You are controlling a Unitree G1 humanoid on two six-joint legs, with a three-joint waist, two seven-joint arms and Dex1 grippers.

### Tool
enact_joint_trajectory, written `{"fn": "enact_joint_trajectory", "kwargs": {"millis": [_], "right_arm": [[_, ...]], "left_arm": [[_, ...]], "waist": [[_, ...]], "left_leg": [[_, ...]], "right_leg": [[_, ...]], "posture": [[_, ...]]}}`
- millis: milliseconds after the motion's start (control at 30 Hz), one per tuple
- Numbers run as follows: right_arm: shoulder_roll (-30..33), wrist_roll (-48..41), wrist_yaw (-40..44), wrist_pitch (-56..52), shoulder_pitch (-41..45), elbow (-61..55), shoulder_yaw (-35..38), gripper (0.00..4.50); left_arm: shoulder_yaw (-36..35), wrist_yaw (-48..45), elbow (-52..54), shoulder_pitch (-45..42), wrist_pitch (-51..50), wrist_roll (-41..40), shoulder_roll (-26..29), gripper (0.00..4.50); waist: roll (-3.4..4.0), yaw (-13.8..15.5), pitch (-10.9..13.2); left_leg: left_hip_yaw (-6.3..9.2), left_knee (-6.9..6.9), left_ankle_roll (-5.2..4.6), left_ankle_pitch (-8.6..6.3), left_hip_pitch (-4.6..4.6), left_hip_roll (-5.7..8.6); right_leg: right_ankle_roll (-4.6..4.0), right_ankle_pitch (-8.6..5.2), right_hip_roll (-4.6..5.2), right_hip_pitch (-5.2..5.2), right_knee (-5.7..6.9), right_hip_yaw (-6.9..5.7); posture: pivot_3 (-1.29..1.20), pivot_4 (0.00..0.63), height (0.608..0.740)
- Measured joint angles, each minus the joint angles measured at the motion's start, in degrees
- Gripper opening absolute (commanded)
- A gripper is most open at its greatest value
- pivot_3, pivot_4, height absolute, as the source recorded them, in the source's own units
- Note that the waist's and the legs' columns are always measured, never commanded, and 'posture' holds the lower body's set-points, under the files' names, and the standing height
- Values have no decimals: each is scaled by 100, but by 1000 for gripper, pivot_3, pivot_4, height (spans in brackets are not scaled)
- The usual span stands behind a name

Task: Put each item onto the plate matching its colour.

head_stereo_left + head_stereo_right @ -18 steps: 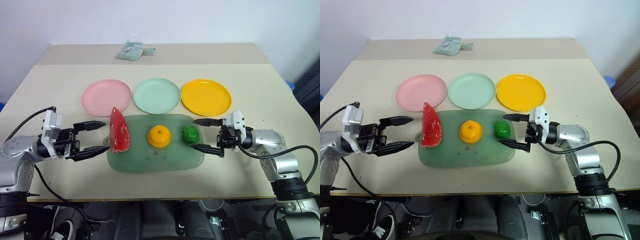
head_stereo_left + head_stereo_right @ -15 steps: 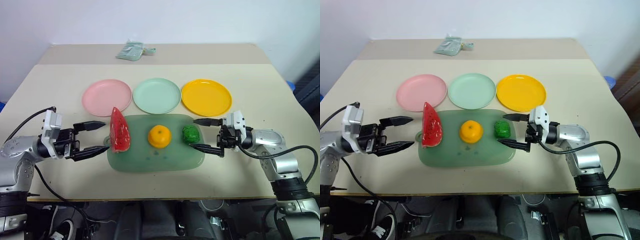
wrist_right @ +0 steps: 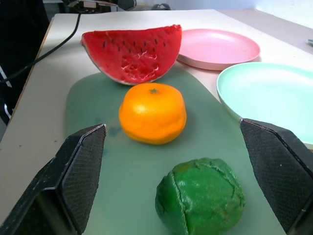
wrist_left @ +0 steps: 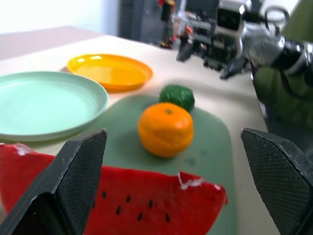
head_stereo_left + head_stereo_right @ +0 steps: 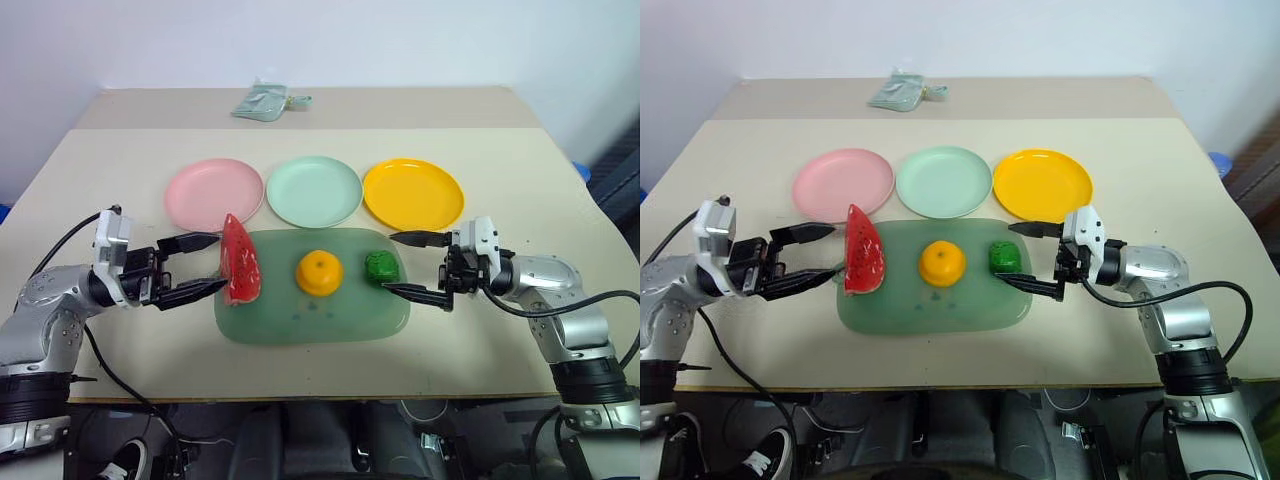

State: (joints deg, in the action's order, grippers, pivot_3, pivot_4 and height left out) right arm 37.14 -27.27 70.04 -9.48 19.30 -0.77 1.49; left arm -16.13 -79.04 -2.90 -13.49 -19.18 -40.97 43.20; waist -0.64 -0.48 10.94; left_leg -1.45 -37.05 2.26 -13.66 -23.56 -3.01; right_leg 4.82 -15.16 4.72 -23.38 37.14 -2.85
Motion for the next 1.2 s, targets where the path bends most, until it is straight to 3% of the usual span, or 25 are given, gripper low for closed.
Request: {"fn": "enact_joint_trajectory", "kwargs": {"millis": [300,500,767,1000,1200], "right_arm": [[-287,12,97,43,510,365,-159,4474],[-309,69,289,132,584,635,-237,4474],[-366,207,513,384,817,1141,-257,4474],[-438,234,567,462,814,1141,-304,4474],[-417,136,562,395,809,1122,-207,4474]], "left_arm": [[-441,2133,1445,29,-1706,-781,17,4500],[-510,4117,2487,34,-2415,-720,-213,4500],[-260,7212,4008,-39,-3681,-714,-1439,4500],[-6,8512,4132,-93,-4346,-580,-2042,4500],[-36,8989,4135,-181,-4813,-596,-2294,4500]], "waist": [[0,-17,0],[-1,-4,0],[-4,8,-1],[-4,0,-1],[-4,14,-1]], "left_leg": [[4,1,0,0,0,0],[4,-2,0,0,2,2],[6,-3,1,0,5,4],[6,-3,1,1,7,4],[6,-5,1,1,7,6]], "right_leg": [[1,0,0,1,1,2],[2,1,1,5,1,2],[2,2,1,10,2,7],[2,1,-1,10,4,7],[1,2,0,11,4,7]], "posture": [[0,150,740],[0,150,740],[0,150,740],[0,150,740],[0,150,740]]}}
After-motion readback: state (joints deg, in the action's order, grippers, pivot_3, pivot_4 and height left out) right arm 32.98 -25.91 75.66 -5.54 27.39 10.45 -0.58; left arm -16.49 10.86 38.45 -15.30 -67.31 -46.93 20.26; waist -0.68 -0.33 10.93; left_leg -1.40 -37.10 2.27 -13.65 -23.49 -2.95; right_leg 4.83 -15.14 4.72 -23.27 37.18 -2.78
